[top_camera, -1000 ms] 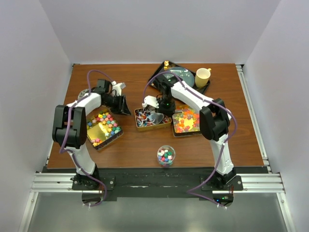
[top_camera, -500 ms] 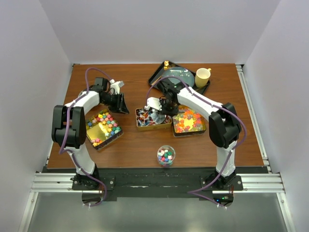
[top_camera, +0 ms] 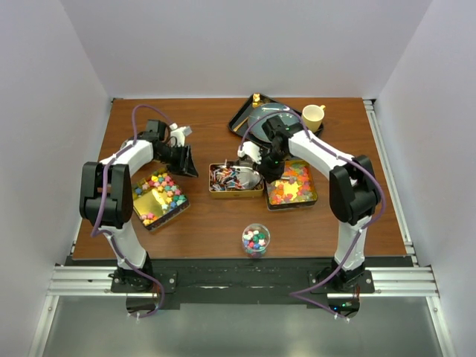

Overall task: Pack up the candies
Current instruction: Scoop the fake candies from the storage box.

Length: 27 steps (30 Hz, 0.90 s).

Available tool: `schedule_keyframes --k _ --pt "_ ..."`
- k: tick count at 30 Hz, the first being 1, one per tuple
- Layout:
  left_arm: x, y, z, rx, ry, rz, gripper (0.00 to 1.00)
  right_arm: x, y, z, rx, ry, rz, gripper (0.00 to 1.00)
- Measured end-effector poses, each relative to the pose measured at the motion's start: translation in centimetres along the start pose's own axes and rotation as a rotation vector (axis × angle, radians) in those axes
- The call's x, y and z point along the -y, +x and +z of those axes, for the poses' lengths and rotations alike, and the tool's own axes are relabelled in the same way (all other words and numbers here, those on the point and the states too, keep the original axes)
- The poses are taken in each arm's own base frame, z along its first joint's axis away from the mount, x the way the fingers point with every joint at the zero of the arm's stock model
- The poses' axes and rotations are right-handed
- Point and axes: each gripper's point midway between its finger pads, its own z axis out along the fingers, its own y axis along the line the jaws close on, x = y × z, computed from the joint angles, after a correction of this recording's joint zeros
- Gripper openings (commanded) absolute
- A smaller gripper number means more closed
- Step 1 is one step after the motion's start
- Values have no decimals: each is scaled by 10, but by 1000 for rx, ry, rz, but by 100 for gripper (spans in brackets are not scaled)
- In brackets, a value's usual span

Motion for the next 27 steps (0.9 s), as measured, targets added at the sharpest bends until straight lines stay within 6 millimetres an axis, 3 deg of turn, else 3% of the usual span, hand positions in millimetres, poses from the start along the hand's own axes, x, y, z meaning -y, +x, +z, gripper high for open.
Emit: schedule_keyframes --k 8,18,23,27 --pt "-4 11 -7 -41 14 28 39 -5 -3 7 86 -6 3 0" --pt "0 -8 -18 -10 38 121 42 -11 -12 9 229 60 41 0" --pt "1 2 -17 -46 68 150 44 -18 -18 3 350 93 105 0" --pt "2 6 -18 -63 78 162 45 -21 -29 -15 444 133 130 0"
